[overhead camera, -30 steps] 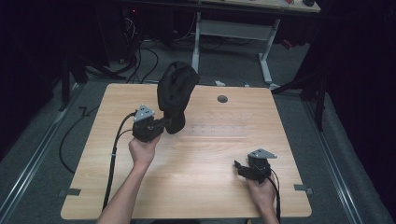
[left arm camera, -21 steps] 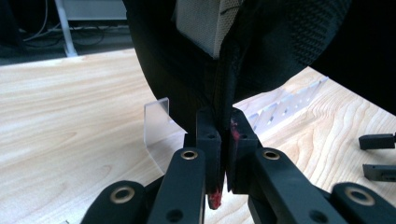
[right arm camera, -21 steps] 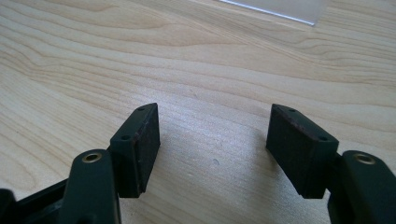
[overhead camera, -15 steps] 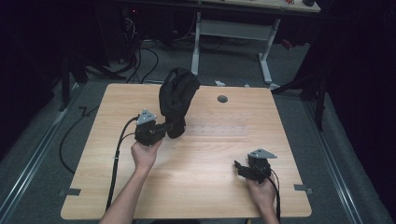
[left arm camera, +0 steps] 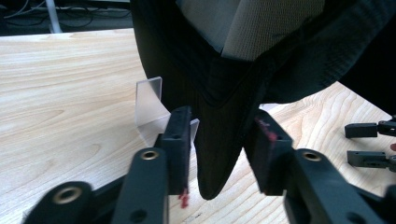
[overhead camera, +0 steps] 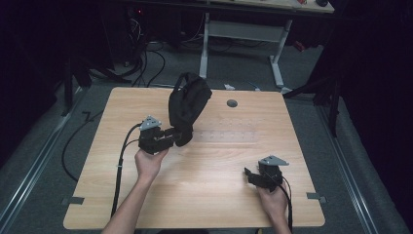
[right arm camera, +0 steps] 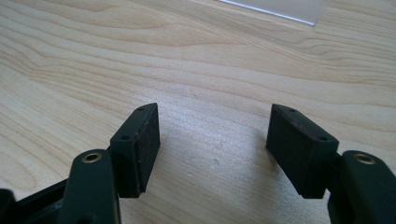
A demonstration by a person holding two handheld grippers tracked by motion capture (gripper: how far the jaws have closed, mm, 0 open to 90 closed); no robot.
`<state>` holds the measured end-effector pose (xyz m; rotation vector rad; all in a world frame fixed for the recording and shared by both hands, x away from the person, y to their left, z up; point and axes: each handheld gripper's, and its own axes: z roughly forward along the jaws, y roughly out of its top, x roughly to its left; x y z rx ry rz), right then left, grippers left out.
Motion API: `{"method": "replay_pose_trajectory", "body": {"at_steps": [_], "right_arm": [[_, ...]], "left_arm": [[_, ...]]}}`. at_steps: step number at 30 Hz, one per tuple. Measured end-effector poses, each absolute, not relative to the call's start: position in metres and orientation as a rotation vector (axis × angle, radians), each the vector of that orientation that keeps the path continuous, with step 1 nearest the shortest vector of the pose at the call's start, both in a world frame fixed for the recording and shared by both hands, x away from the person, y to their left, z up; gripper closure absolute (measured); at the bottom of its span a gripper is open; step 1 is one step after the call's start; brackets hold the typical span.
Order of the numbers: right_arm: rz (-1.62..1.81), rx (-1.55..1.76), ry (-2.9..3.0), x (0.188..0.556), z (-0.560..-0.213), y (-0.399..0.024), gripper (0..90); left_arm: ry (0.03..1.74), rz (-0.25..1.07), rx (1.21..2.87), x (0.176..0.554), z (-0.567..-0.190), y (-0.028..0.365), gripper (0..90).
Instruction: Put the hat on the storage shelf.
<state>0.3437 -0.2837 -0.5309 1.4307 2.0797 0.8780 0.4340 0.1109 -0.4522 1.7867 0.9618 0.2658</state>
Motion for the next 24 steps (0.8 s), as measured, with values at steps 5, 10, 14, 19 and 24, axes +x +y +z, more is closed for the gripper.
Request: {"method": "replay_pose_trajectory", "body": {"at_steps": [5,10,14,19,24], "right_arm": [[0.878,1.431,2.080,0.344,-0.531,-0.284,34.9],[0.878,1.428,2.081,0.344,-0.531,-0.284,34.9],[0.878,1.431,2.080,0.344,-0.531,-0.284,34.9],[0.878,1.428,2.081,0.344,-0.531,-0.284,34.9],[0.879,1.431,2.080,0.344,-0.531,-0.284,34.9]], "left_arm": [[0.981,0.243,1.783,0.432,-0.450,0.114,47.2],[0.987,0.251,1.800,0.429,-0.447,0.119,44.3],[0.983,0.258,1.802,0.425,-0.444,0.122,42.7],[0.982,0.269,1.814,0.420,-0.441,0.127,40.7],[0.988,0.268,1.807,0.415,-0.441,0.134,39.3]]}}
